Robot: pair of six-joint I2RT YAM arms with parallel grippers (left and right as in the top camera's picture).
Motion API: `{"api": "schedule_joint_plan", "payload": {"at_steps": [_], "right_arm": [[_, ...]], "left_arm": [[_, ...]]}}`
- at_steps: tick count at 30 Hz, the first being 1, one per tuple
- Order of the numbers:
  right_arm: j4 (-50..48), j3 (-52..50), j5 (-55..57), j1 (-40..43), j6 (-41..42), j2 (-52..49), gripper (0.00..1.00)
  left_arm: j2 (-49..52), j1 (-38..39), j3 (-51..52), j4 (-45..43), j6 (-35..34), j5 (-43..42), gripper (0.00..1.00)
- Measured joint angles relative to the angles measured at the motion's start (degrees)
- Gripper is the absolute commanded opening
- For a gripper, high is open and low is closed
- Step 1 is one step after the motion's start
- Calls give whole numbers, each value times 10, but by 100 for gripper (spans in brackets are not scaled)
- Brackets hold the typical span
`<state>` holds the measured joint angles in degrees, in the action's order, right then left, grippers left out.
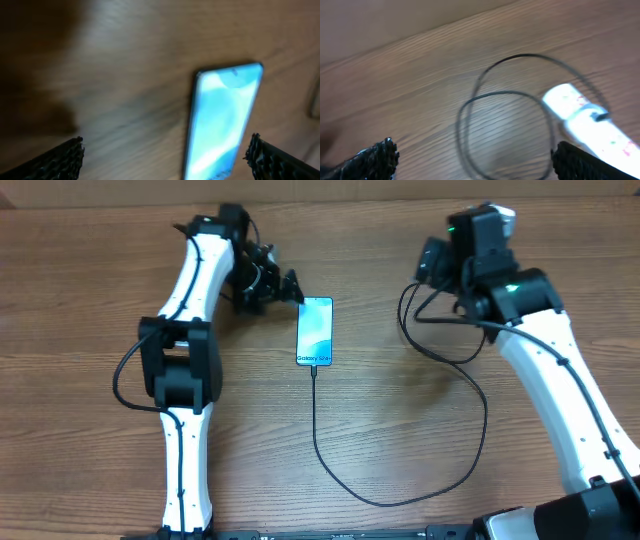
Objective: Plug charger to phone and switch on socket
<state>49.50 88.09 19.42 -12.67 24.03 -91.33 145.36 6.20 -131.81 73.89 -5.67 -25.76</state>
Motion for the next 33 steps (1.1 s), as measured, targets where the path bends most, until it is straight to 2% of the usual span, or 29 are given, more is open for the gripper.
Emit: {"api": "schedule_joint_plan", "payload": {"at_steps": [3,5,7,9,10,11,19,23,33], "right_arm": [[12,0,2,46,5,0,100],[20,0,0,80,6,0,81],[22,0,-2,109,-3,0,76],[21,0,-6,139,-9,-1,77],[21,0,-7,155,-15,-2,95],[21,0,-8,169,-15,-4,100],[24,0,-13,283,-23,-60,100],[24,0,-19,307,-26,-74,100],[7,0,-27,333,-38,-127,100]], "left_arm": [[-9,-7,-30,2,-9,50,100],[-28,-7,-38,0,-16,80,100],[-59,-6,-44,-2,-22,103,100],[-95,-6,-47,-11,-29,117,100],[-118,-6,-49,-18,-31,122,100],[-139,-6,-52,-25,-33,128,100],[-264,-6,-72,-52,-104,252,100],[-266,-6,-73,-48,-120,292,100],[-260,-6,-72,-47,-125,315,100]]}}
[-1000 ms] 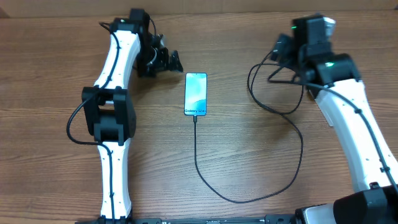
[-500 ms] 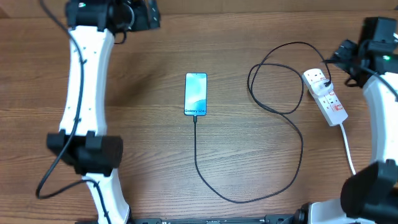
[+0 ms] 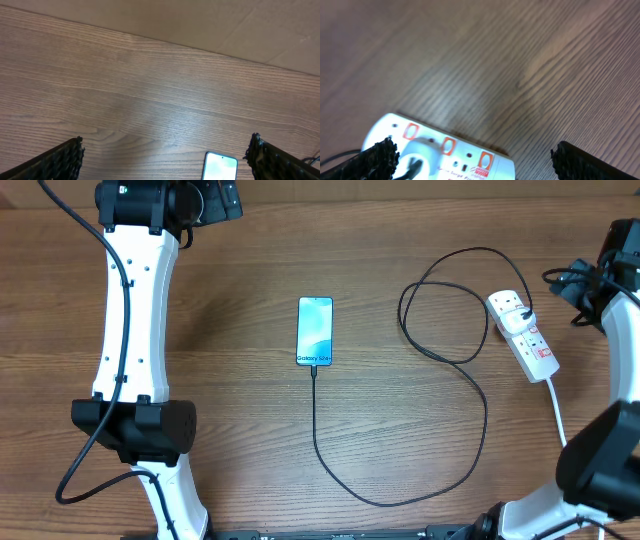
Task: Plug charger to phone and switch on socket
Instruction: 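Position the right gripper over the power strip's switch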
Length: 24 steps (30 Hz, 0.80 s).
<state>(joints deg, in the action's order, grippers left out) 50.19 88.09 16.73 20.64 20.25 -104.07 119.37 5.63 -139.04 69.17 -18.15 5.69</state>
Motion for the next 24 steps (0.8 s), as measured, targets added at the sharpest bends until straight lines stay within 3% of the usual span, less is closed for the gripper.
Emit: {"api": "schedule_joint_plan", "payload": {"at_steps": [10,24], "right_arm": [[4,0,-7,5,-20,-34,100],[19,-2,-102,51,-99,-83,100]], "left_arm": [[0,0,0,0,-2,2,100],[0,0,0,0,-4,2,100]]}}
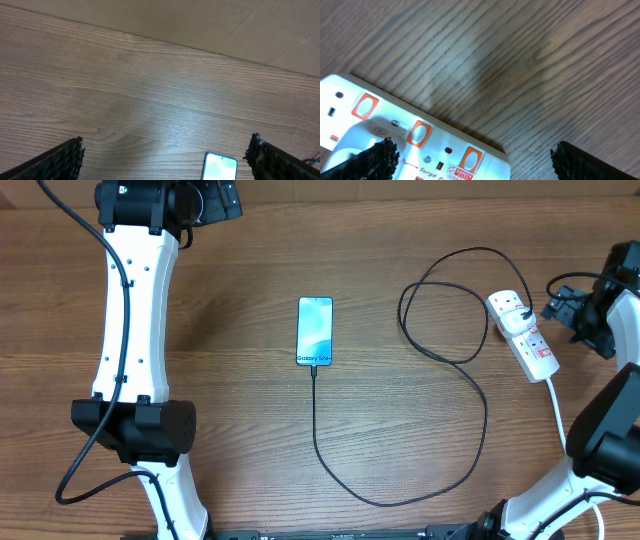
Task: Plug charger to phone and switch on socket
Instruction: 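Position the right gripper over the power strip's switch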
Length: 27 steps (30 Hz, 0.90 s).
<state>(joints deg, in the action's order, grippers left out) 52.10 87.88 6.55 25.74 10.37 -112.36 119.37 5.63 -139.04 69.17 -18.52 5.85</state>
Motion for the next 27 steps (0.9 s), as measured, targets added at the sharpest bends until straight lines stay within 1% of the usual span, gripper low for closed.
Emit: {"api": "schedule_joint_plan", "payload": {"at_steps": [10,27], "right_arm": [[-18,-24,-19,5,-23,-1,100],[-37,-25,-18,5,-29,-35,100]], "left_arm": [[0,0,0,0,0,0,100],[0,0,0,0,0,0,100]]}}
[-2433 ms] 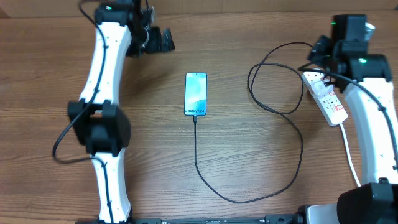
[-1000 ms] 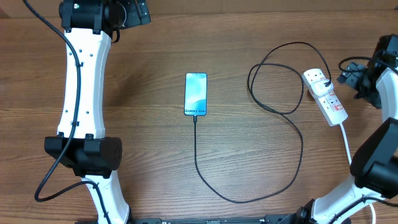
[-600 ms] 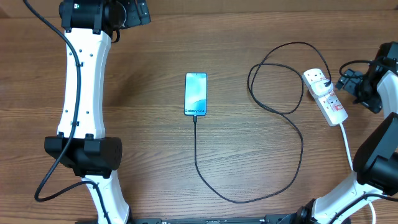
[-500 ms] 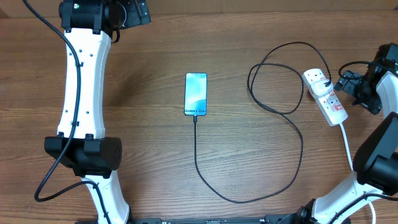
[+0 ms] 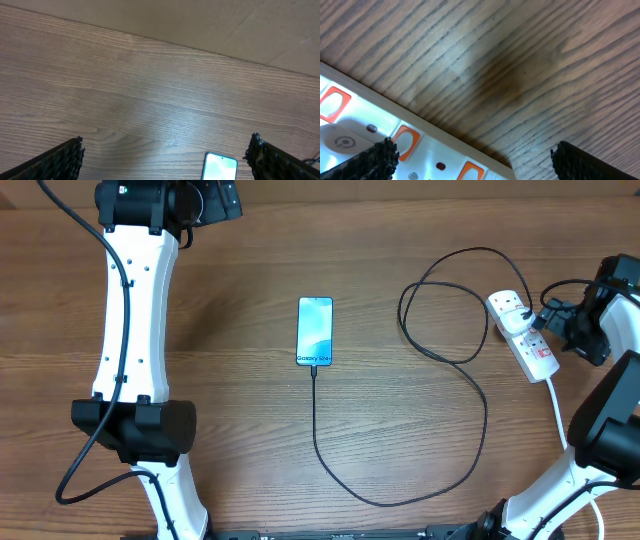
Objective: Plug charger to phone and switch on socket
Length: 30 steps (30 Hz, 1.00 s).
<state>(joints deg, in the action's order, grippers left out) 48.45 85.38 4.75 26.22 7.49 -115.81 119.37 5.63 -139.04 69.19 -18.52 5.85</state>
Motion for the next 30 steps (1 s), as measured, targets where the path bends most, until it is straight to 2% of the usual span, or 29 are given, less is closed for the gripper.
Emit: {"api": "schedule_joint_plan", "payload": {"at_steps": [30], "right_arm": [[-39,-30,-5,0,0,0,100]], "left_arm": [[0,0,0,0,0,0,100]]}}
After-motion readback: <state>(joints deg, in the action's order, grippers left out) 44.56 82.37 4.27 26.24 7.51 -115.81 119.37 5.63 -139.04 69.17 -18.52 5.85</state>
